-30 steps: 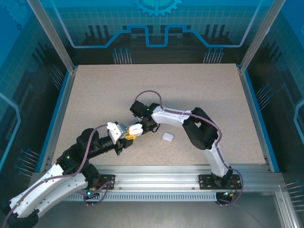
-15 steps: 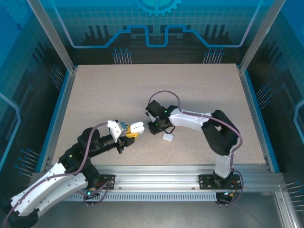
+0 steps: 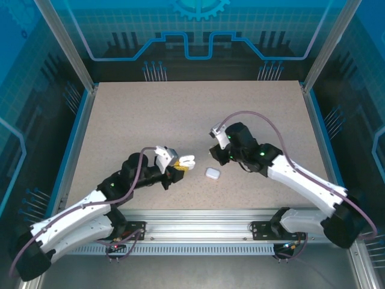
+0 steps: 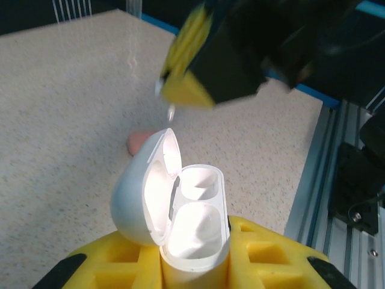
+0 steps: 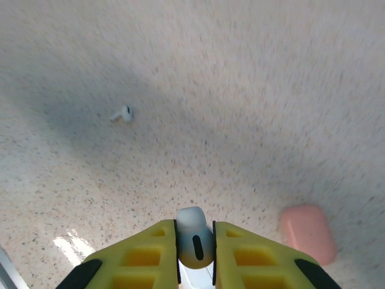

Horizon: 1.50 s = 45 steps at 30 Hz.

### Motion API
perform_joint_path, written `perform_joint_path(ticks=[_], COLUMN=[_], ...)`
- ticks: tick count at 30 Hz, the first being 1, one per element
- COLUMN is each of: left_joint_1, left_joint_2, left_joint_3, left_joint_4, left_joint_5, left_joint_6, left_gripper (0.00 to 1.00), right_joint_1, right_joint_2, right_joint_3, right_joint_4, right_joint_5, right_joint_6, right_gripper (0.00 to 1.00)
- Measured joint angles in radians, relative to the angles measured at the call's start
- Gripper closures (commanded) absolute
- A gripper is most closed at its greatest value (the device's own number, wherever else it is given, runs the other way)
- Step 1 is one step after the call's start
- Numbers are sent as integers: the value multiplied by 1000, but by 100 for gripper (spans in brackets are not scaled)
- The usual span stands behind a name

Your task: Insert the wireless bluetooth earbuds into the charging case

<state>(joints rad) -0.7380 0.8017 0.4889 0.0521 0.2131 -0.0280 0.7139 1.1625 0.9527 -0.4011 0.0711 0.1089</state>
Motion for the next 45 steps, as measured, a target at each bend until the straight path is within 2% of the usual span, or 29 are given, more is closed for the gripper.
perform_joint_path(ticks=[4, 9, 20, 45], left_joint_1=[0, 0, 0, 0], left_joint_2=[104, 144, 155, 155], left_joint_3=[14, 32, 47, 47], left_joint_4=[4, 27, 60, 80], left_joint_5=[42, 74, 120, 144], left_joint_6=[0, 0, 1, 0], left_gripper=[89, 89, 89, 88], right_joint_1=[22, 91, 246, 314], right_joint_2=[-125, -188, -121, -45], right_joint_3=[-7, -7, -4, 37], right_joint_4=[2, -6, -74, -80], right_joint_5=[5, 45, 135, 199], right_joint_6=[-101, -201, -317, -370], right_gripper=[83, 82, 83, 83])
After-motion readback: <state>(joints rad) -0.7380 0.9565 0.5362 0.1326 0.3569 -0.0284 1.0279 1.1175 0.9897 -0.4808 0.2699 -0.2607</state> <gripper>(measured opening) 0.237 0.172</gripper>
